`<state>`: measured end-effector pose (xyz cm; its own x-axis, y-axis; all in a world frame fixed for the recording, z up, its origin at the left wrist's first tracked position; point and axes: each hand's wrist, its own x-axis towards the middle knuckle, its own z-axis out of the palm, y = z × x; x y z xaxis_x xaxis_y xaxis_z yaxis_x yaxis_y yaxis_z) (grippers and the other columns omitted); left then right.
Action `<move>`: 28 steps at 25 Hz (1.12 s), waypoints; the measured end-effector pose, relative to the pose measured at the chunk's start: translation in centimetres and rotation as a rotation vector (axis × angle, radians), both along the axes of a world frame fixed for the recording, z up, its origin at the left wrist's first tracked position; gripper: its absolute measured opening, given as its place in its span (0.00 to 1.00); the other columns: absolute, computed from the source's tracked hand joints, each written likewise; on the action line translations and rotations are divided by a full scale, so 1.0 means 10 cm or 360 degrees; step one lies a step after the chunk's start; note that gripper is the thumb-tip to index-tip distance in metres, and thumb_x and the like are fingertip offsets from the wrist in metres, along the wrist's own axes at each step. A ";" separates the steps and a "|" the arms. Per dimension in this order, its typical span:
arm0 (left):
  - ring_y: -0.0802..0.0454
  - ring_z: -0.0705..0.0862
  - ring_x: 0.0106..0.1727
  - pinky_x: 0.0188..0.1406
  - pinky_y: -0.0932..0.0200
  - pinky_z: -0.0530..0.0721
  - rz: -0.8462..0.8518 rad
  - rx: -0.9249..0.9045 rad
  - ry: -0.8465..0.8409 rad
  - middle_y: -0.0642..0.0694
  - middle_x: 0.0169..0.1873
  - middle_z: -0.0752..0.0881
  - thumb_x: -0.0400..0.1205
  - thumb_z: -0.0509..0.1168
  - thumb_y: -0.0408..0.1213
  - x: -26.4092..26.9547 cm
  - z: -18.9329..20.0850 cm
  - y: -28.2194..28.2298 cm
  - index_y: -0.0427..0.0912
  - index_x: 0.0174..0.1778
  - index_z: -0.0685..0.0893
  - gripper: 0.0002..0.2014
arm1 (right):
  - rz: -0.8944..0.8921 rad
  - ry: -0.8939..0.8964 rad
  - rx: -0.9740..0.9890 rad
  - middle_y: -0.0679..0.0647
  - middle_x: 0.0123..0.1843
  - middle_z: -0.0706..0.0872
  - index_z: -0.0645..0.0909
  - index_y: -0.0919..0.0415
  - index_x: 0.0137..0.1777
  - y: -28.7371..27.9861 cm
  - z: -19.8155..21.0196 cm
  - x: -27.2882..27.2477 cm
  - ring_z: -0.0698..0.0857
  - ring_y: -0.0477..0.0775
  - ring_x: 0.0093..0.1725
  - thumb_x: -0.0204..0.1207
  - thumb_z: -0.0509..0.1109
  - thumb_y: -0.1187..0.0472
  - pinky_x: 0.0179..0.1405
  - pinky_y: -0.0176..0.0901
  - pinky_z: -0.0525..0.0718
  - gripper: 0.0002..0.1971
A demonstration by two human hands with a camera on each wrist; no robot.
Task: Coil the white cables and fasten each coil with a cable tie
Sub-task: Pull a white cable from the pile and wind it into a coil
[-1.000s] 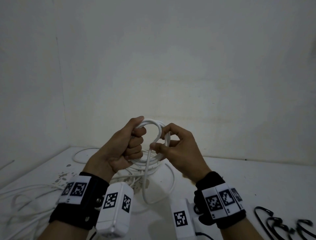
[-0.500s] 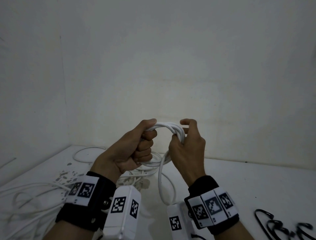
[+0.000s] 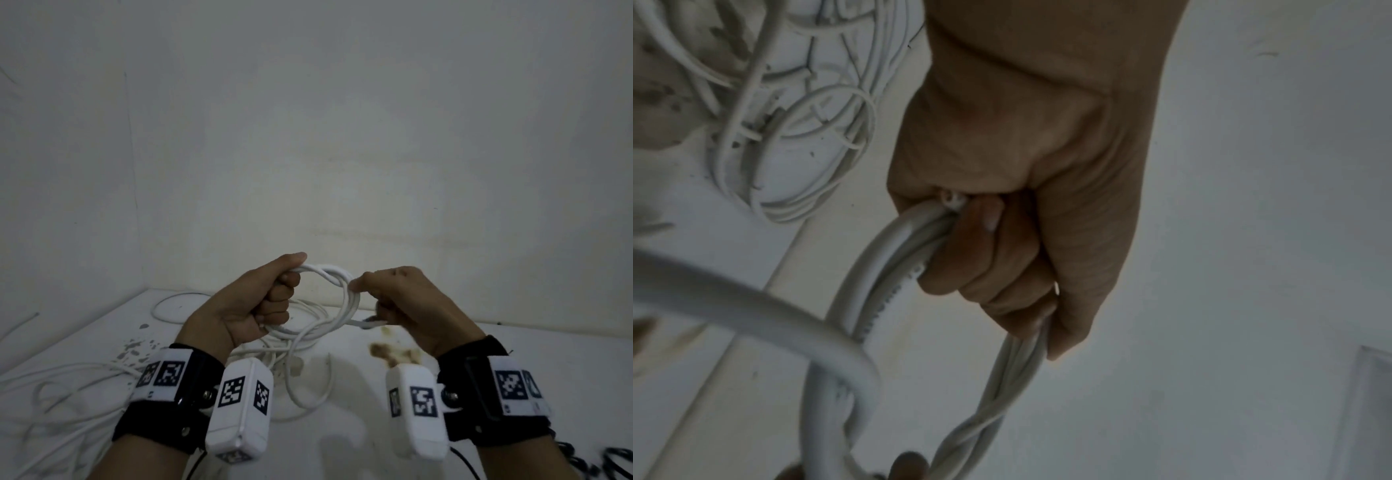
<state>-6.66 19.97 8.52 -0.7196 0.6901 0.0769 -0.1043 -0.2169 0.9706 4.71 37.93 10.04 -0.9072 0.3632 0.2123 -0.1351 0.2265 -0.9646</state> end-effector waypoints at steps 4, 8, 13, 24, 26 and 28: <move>0.62 0.53 0.10 0.10 0.70 0.52 0.0027 0.0012 -0.0071 0.56 0.13 0.57 0.73 0.66 0.55 -0.04 -0.06 0.00 0.49 0.23 0.67 0.20 | -0.0299 -0.0053 0.0737 0.51 0.20 0.66 0.73 0.64 0.23 0.03 0.07 0.11 0.68 0.51 0.23 0.59 0.84 0.42 0.25 0.42 0.72 0.29; 0.62 0.54 0.09 0.11 0.69 0.51 0.0020 0.0101 -0.0130 0.56 0.12 0.58 0.73 0.65 0.56 -0.10 -0.04 -0.08 0.49 0.23 0.67 0.21 | 0.0269 0.0126 -0.0544 0.54 0.24 0.71 0.76 0.66 0.30 0.03 0.08 0.08 0.86 0.56 0.29 0.79 0.69 0.63 0.57 0.56 0.84 0.16; 0.61 0.53 0.11 0.12 0.66 0.51 0.0108 -0.0014 -0.0095 0.56 0.14 0.57 0.73 0.66 0.58 -0.18 -0.10 -0.20 0.49 0.24 0.67 0.21 | -0.0149 0.0180 0.0340 0.50 0.17 0.65 0.79 0.65 0.28 0.07 0.03 0.04 0.66 0.50 0.18 0.73 0.78 0.58 0.29 0.39 0.75 0.17; 0.61 0.56 0.08 0.08 0.70 0.53 0.0401 0.0323 -0.0286 0.56 0.12 0.60 0.86 0.57 0.56 -0.36 -0.03 -0.46 0.48 0.29 0.65 0.23 | -0.0066 -0.0109 -0.0703 0.53 0.24 0.77 0.76 0.58 0.39 0.22 -0.08 -0.03 0.86 0.55 0.24 0.80 0.73 0.50 0.30 0.51 0.90 0.15; 0.61 0.56 0.08 0.08 0.69 0.54 0.0411 0.0321 -0.0289 0.56 0.12 0.60 0.86 0.56 0.56 -0.36 -0.04 -0.43 0.48 0.29 0.64 0.22 | -0.0009 -0.0049 -0.0741 0.48 0.19 0.68 0.73 0.55 0.36 0.23 -0.02 0.00 0.71 0.49 0.14 0.81 0.72 0.54 0.27 0.44 0.81 0.15; 0.62 0.56 0.09 0.09 0.68 0.54 0.0434 0.0339 -0.0286 0.56 0.12 0.60 0.87 0.55 0.56 -0.39 -0.08 -0.42 0.48 0.30 0.64 0.22 | -0.0289 0.0099 -0.0193 0.47 0.19 0.66 0.74 0.58 0.37 0.27 0.04 0.05 0.64 0.48 0.17 0.79 0.73 0.59 0.28 0.43 0.67 0.12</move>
